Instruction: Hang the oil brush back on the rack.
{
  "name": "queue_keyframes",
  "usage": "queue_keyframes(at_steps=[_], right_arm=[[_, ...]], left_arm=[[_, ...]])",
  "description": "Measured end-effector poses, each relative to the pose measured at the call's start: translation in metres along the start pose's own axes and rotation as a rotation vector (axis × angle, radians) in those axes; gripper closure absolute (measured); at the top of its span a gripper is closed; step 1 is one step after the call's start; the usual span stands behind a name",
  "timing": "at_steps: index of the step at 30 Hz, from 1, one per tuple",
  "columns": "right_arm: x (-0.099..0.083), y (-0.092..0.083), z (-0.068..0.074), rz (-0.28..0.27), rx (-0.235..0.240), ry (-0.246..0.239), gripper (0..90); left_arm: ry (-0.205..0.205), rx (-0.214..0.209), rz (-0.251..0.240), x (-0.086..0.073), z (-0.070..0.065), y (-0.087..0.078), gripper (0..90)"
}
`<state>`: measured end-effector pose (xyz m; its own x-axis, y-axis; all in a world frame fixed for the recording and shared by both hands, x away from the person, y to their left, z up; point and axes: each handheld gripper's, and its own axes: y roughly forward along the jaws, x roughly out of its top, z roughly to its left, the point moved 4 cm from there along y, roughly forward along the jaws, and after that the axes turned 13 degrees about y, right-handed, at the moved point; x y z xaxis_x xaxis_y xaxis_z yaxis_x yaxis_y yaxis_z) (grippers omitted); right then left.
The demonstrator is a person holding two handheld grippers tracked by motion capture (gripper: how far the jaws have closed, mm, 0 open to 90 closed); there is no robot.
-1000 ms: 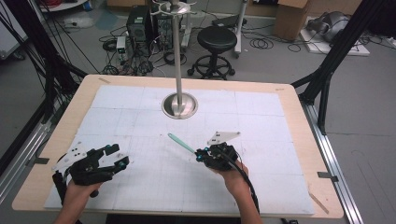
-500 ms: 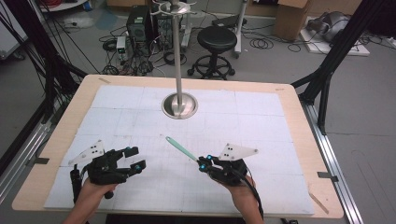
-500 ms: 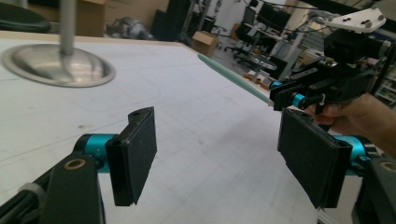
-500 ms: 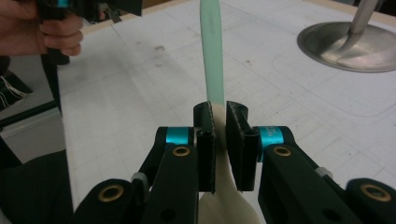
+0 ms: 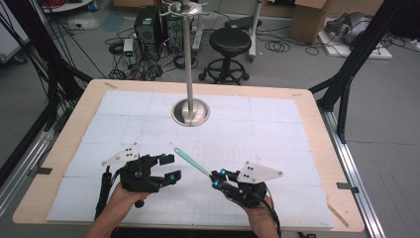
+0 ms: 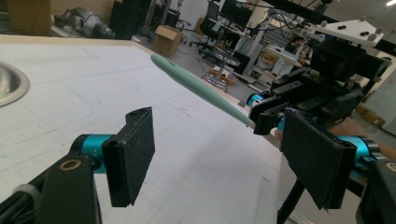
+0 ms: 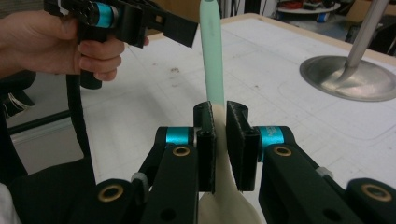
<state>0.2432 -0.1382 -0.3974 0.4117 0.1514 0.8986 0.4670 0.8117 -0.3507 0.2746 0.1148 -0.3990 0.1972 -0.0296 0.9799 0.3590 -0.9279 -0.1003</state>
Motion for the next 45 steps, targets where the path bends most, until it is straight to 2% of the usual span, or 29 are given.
queue_keyframes(at_steps=[2,8,10,19,23,24,30,33,34,37,38,40,45], right_arm=[[0.001,0.0,0.001,-0.012,0.003,-0.001,82.4],[0.002,0.0,0.003,-0.019,0.013,0.0,82.3],[0.002,0.0,0.003,-0.026,0.007,-0.001,82.3],[0.004,-0.001,0.004,-0.044,0.014,0.006,82.2],[0.004,-0.001,0.005,-0.047,0.022,0.011,82.1],[0.004,-0.001,0.006,-0.054,0.026,0.006,82.1],[0.005,-0.002,0.007,-0.061,0.033,0.002,81.9],[0.005,-0.002,0.007,-0.061,0.034,0.0,81.9],[0.005,-0.002,0.007,-0.063,0.035,-0.003,81.8],[0.005,-0.002,0.008,-0.063,0.039,-0.004,81.7],[0.005,-0.001,0.009,-0.063,0.041,-0.005,81.7],[0.005,0.0,0.01,-0.063,0.043,-0.013,81.7],[0.005,0.001,0.011,-0.061,0.052,-0.023,81.7]], left_arm=[[-0.036,-0.012,-0.015,0.004,0.0,0.006,27.2],[-0.071,-0.024,-0.03,0.013,-0.003,0.015,27.2],[-0.091,-0.041,-0.03,0.017,-0.005,0.021,28.2],[-0.115,-0.07,-0.04,0.024,-0.006,0.033,33.8],[-0.115,-0.096,-0.055,0.028,-0.005,0.034,40.8],[-0.122,-0.106,-0.072,0.03,-0.004,0.033,48.2],[-0.147,-0.117,-0.085,0.031,-0.002,0.032,60.3],[-0.148,-0.122,-0.093,0.032,-0.002,0.031,64.1],[-0.14,-0.125,-0.093,0.032,-0.002,0.03,68.4],[-0.144,-0.138,-0.101,0.033,-0.002,0.029,70.8],[-0.139,-0.14,-0.115,0.034,-0.003,0.028,75.4],[-0.137,-0.147,-0.121,0.035,-0.003,0.028,78.6],[-0.119,-0.157,-0.124,0.037,-0.006,0.027,80.0]])
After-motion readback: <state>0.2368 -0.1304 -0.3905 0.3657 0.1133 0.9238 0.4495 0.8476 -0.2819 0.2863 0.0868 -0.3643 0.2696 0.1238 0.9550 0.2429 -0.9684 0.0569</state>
